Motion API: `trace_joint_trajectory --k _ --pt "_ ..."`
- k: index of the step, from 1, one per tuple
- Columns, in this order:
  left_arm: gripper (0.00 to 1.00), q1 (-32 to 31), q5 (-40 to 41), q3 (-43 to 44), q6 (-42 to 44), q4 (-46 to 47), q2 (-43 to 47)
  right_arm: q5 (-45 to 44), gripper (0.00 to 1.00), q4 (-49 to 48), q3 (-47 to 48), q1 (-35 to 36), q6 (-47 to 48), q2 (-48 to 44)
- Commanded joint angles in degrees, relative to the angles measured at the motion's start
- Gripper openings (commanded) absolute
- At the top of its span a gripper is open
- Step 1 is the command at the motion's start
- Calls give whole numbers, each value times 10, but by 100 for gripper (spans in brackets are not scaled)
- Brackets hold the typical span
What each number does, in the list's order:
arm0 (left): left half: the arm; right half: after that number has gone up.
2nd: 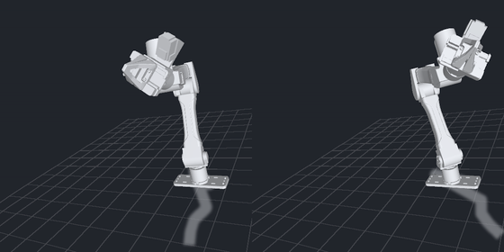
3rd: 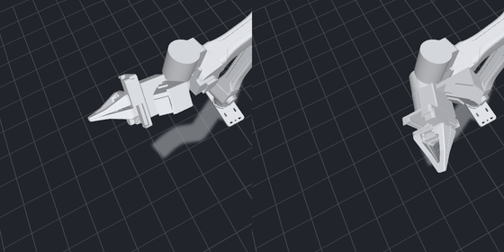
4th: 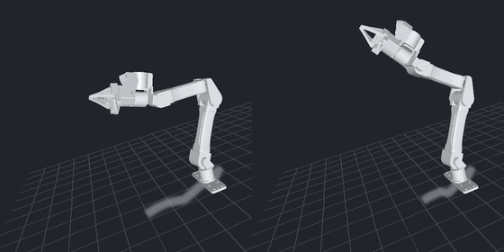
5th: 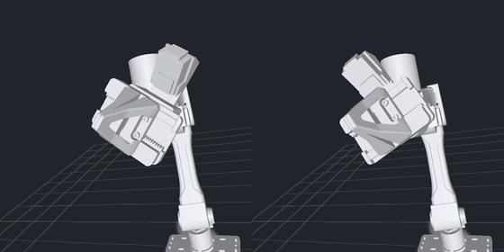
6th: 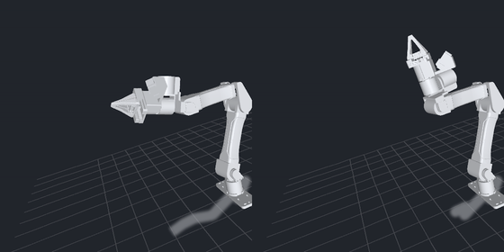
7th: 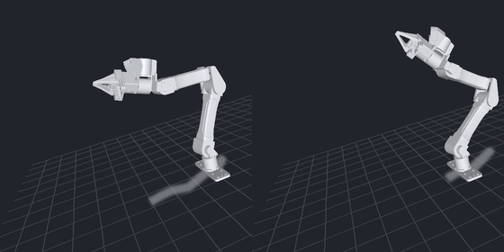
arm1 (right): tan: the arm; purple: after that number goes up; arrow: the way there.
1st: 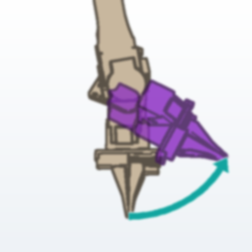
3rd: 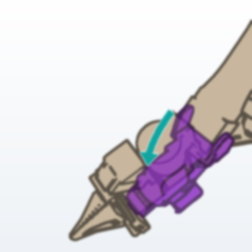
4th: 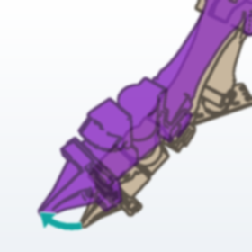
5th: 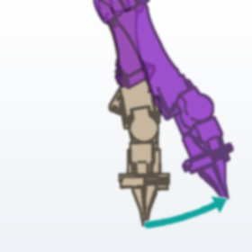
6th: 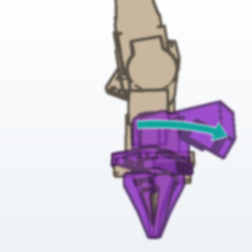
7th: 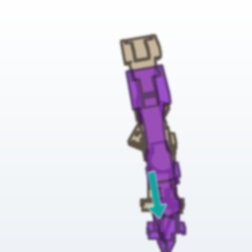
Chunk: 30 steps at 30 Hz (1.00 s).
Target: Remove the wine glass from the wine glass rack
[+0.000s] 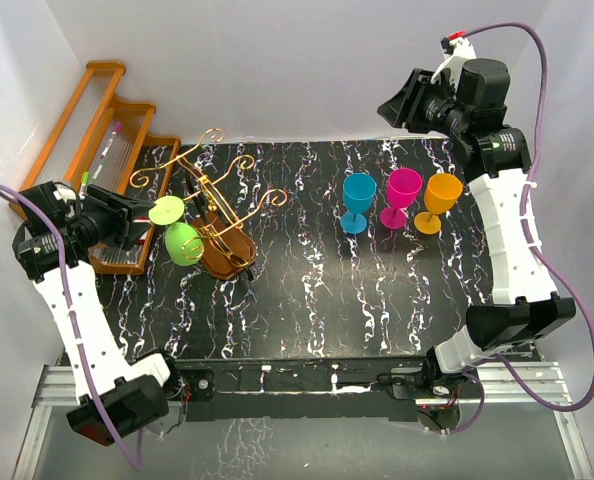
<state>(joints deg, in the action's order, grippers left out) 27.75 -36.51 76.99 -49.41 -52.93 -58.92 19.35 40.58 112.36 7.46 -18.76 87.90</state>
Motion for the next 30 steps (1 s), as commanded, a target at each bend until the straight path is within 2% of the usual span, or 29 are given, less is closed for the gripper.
trace_joint_trajectory --k 1,7,15,23,30 --pt "49 1 -12 8 36 -33 -21 19 42 -42 7 3 -8 -23" --pt "49 1 -10 9 54 -52 -36 13 42 -47 -9 3 -7 -41" --pt "49 0 -10 -5 42 -33 -50 15 42 -57 -28 3 -10 -51" --pt "49 -4 4 33 50 -46 -95 20 42 -77 -54 3 -17 -65" --pt "46 -13 7 16 50 -41 -104 22 42 -91 -78 4 -22 -81"
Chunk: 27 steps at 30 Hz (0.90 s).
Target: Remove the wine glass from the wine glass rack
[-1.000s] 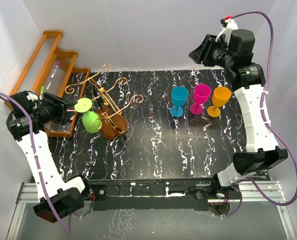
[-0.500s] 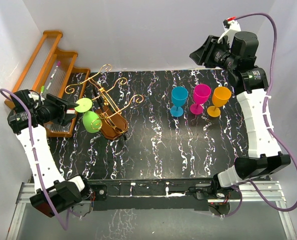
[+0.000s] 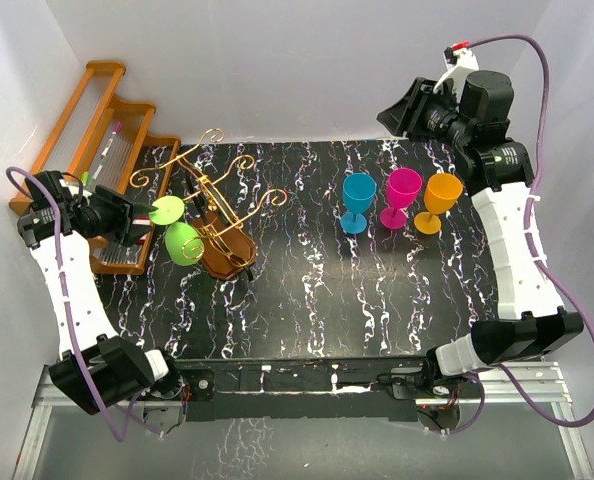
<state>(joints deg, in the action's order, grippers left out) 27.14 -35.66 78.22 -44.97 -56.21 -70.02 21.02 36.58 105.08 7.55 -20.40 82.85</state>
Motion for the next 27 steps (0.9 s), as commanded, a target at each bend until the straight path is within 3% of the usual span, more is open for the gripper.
trace_joint_trajectory --k 1,9,21,27 --pt "45 -8 -3 -1 5 -7 6 5 42 -52 -6 3 -5 -31" --pt "36 -13 0 -15 3 2 8 3 42 -59 -18 3 -2 -37" --pt "7 -15 7 -13 4 -7 18 -5 42 -66 -25 3 -3 -42" --pt "1 -15 -1 14 2 -23 21 -11 42 -68 -29 2 -3 -46"
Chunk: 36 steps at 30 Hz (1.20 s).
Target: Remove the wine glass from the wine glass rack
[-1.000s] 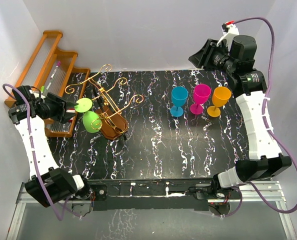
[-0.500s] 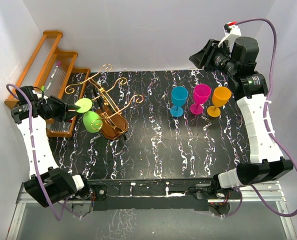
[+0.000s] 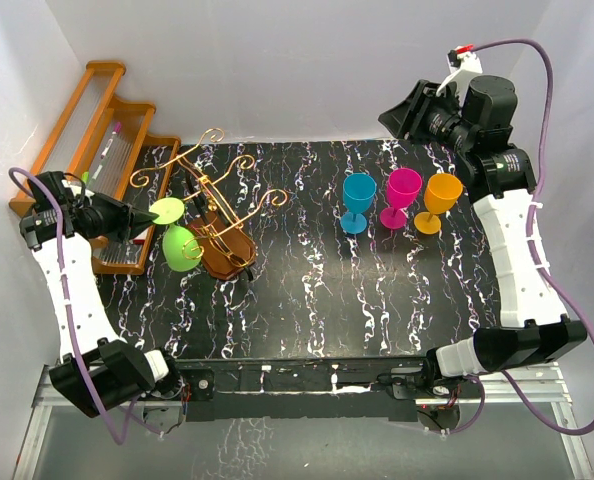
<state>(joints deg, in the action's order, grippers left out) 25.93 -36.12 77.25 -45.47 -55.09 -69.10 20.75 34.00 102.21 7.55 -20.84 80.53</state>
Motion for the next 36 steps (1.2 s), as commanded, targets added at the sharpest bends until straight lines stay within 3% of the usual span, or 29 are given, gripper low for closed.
trace_joint_trajectory --k 1,18,32,36 --pt "0 -3 3 29 5 -36 12 -8 42 -43 -1 2 1 -23" --pt "0 -3 -14 32 -84 35 55 -17 42 -56 -20 3 2 -39" --pt "0 -3 44 39 -59 16 66 -18 43 -72 -35 3 2 -49" --pt "0 -3 61 13 -64 70 89 -17 44 -89 -50 2 -1 -56"
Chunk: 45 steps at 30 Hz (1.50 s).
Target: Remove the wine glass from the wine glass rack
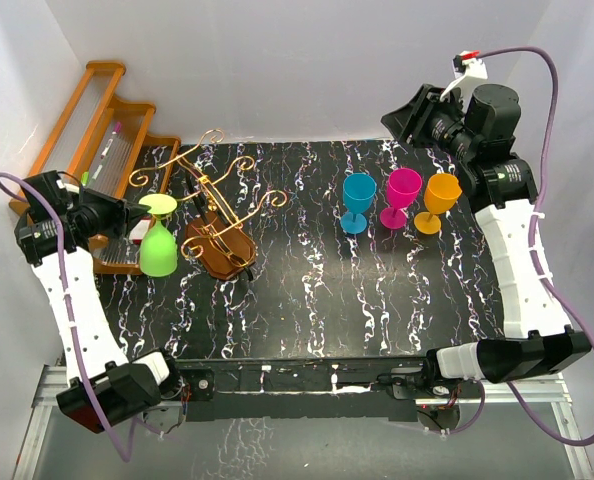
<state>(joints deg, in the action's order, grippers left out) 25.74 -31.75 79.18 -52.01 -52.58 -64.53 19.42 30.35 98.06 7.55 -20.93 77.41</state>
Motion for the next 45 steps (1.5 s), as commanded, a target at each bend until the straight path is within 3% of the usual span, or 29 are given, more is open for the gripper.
trace_joint_trajectory --k 1,6,25,33,40,45 --pt "0 -1 19 -20 -8 69 54 -3 44 -57 -12 2 -1 -26" --pt "0 -1 13 -101 -65 174 98 0 44 -68 -21 2 -2 -26" --pt "0 -1 -26 -157 -103 284 99 6 44 -91 -33 2 -3 -22" --pt "0 -27 -66 -138 -98 266 72 14 44 -101 -33 2 -10 -14" --pt "0 -78 -65 -88 -64 188 43 19 44 -104 -35 2 -14 -10" --pt "0 -81 -66 -46 -43 137 46 18 44 -104 -35 3 -13 -11"
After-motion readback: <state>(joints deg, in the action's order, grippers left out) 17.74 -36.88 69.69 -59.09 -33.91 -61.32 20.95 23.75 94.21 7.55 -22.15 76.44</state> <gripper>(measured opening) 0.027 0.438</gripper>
